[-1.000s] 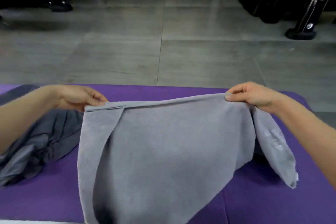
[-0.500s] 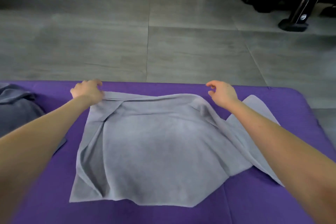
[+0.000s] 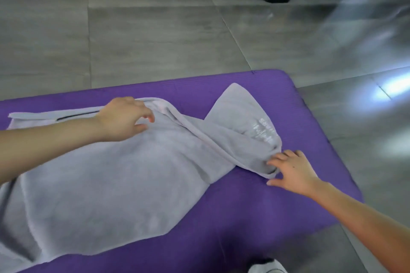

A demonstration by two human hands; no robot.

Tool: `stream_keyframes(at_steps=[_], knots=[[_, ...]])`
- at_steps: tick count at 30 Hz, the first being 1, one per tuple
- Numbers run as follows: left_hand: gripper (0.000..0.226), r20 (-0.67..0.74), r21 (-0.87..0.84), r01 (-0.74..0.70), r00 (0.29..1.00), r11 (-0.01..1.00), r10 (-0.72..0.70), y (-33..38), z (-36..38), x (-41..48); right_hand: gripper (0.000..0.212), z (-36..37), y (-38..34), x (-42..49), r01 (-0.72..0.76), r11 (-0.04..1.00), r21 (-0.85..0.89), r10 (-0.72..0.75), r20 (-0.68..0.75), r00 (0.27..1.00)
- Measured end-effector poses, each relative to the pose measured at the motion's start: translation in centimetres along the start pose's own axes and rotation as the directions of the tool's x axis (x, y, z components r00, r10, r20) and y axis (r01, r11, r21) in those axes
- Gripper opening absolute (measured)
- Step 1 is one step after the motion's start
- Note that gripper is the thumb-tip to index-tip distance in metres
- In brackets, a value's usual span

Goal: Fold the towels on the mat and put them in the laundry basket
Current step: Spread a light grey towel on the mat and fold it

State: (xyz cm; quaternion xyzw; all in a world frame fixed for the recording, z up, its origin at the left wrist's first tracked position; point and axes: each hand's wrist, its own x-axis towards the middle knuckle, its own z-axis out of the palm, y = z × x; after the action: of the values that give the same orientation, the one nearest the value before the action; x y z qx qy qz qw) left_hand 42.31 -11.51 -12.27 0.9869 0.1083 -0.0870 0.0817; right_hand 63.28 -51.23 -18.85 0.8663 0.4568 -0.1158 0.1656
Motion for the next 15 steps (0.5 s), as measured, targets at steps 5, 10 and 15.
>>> stream_keyframes(at_steps=[5, 10, 15], knots=[[0.031, 0.098, 0.084, -0.154, 0.984, 0.984, 0.146, 10.5, 4.2, 6.6, 0.077, 4.1, 4.9, -0.4, 0.114, 0.993, -0.021, -0.116, -0.101, 0.988], [0.038, 0.263, 0.319, -0.318, 0.935, 0.893, 0.239, 17.8, 7.7, 9.9, 0.015, 6.0, 7.4, 0.0, 0.295, 0.946, 0.136, -0.218, -0.408, 0.887], [0.01, 0.03, 0.244, -0.383, 0.921, 0.891, 0.388, 18.0, 8.3, 10.1, 0.024, 5.6, 7.9, -0.4, 0.296, 0.848, 0.439, -0.059, -0.477, 0.877]])
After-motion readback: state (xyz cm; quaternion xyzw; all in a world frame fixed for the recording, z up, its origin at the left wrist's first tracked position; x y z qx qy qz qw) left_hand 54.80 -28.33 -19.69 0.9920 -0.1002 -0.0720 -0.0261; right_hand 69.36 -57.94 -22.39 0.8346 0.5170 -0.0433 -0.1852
